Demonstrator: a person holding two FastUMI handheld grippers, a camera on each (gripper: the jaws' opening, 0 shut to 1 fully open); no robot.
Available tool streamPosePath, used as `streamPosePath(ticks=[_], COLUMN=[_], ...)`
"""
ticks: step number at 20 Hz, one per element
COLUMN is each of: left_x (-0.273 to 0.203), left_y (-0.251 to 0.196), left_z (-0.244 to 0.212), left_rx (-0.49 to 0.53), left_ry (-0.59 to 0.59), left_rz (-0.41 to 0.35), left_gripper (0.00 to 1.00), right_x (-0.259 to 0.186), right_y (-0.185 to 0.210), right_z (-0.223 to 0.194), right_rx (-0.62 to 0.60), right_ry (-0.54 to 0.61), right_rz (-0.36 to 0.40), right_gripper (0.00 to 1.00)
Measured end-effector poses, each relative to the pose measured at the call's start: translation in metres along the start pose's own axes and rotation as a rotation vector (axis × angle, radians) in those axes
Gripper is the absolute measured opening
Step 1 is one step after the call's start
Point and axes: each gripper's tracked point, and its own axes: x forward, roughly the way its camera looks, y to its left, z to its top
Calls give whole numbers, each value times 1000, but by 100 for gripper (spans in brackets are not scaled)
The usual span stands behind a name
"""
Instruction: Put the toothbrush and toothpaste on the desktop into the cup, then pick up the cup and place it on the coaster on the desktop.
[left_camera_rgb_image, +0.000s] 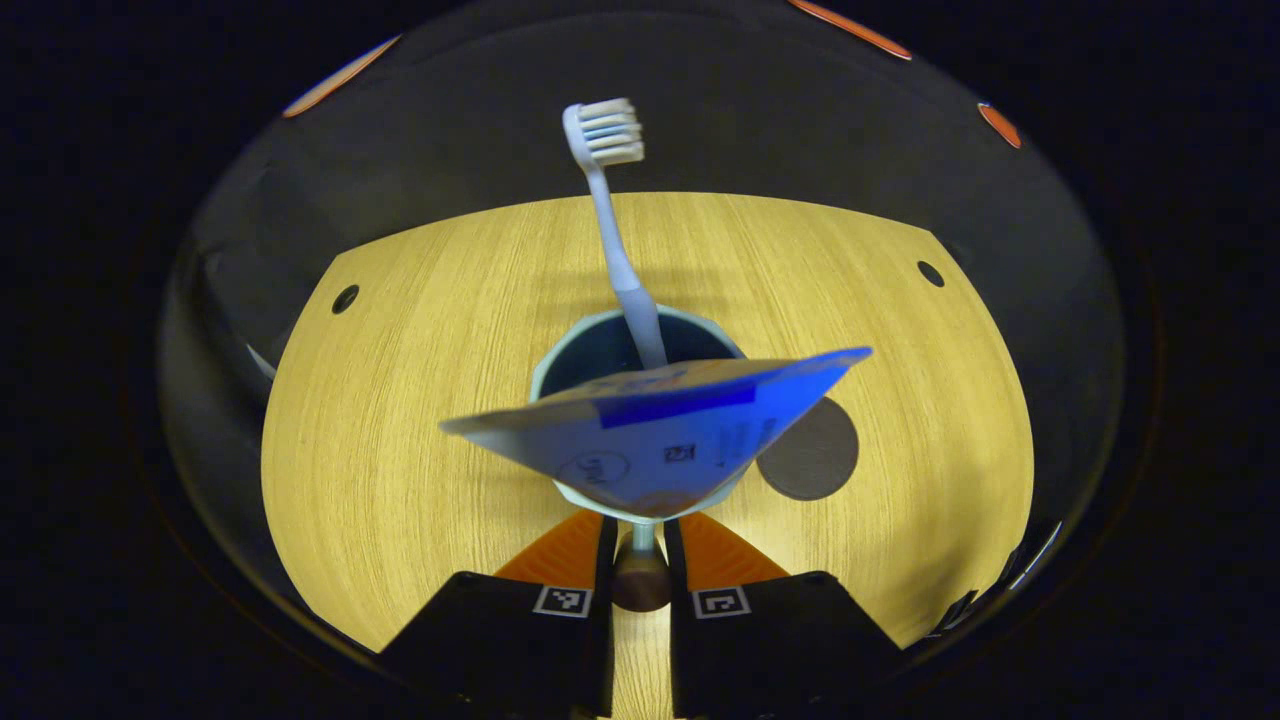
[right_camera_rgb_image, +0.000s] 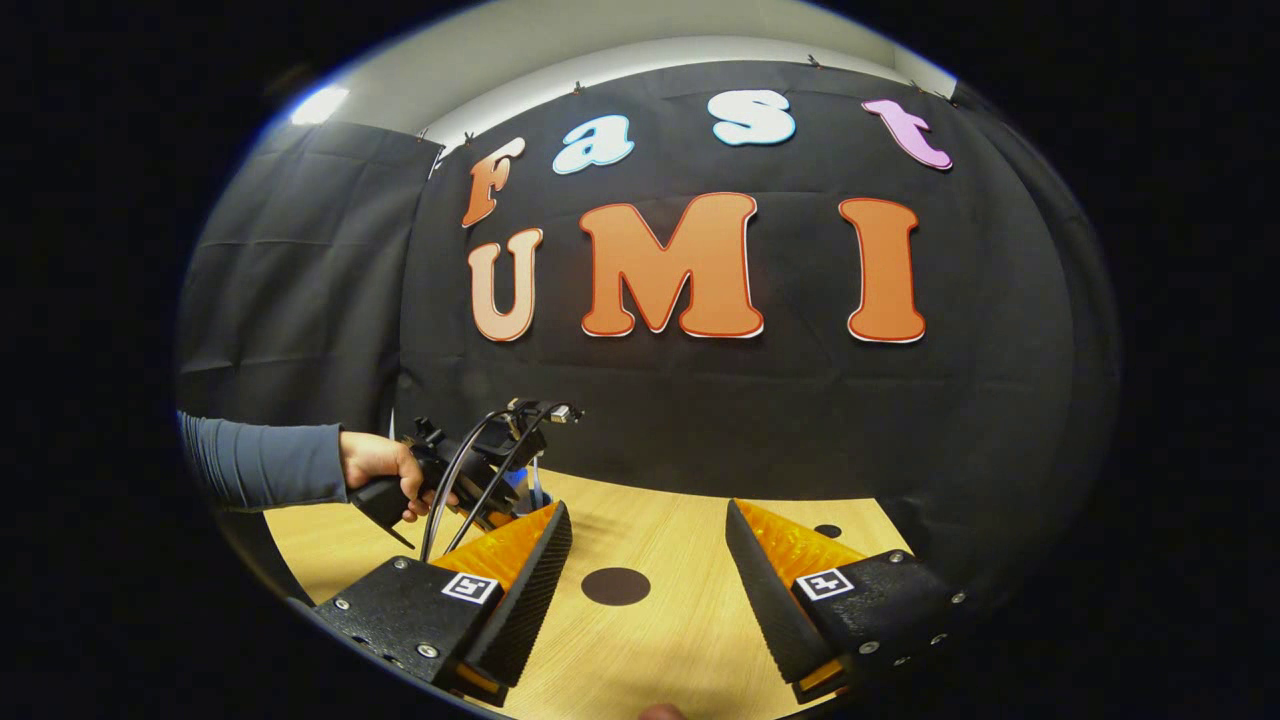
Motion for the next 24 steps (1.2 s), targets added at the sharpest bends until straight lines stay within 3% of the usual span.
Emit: streamPosePath(ticks=[5, 6, 7, 8, 10, 18, 19, 23, 24], left_x=[49, 60, 148, 149, 161, 262, 233, 226, 228], left_y=[-74, -74, -61, -103, -139, -204, -182, -178, -184], left_z=[114, 100, 79, 72, 88, 60, 52, 71, 74], left_rx=[45, 50, 55, 61, 79, 102, 95, 103, 113], left_ry=[-13, -12, -8, -3, 7, 75, 87, 59, 55], left_rz=[-45, -54, -63, -70, -75, -60, -52, -75, -82], left_gripper=[22, 22, 22, 22, 22, 22, 22, 27, 37], right_x=[-15, -19, -23, -28, -34, -49, -50, -51, -51], right_y=[-21, -26, -31, -36, -45, -72, -75, -78, -78], right_z=[-2, -3, -5, -6, -8, -29, -34, -43, -42], right_rx=[1, 0, 1, 4, 11, 50, 56, 89, 91], right_ry=[4, 6, 9, 9, 15, 52, 67, 94, 93], right_rz=[-38, -47, -57, -64, -80, -133, -144, -159, -161], right_gripper=[93, 93, 93, 93, 93, 93, 93, 93, 93])
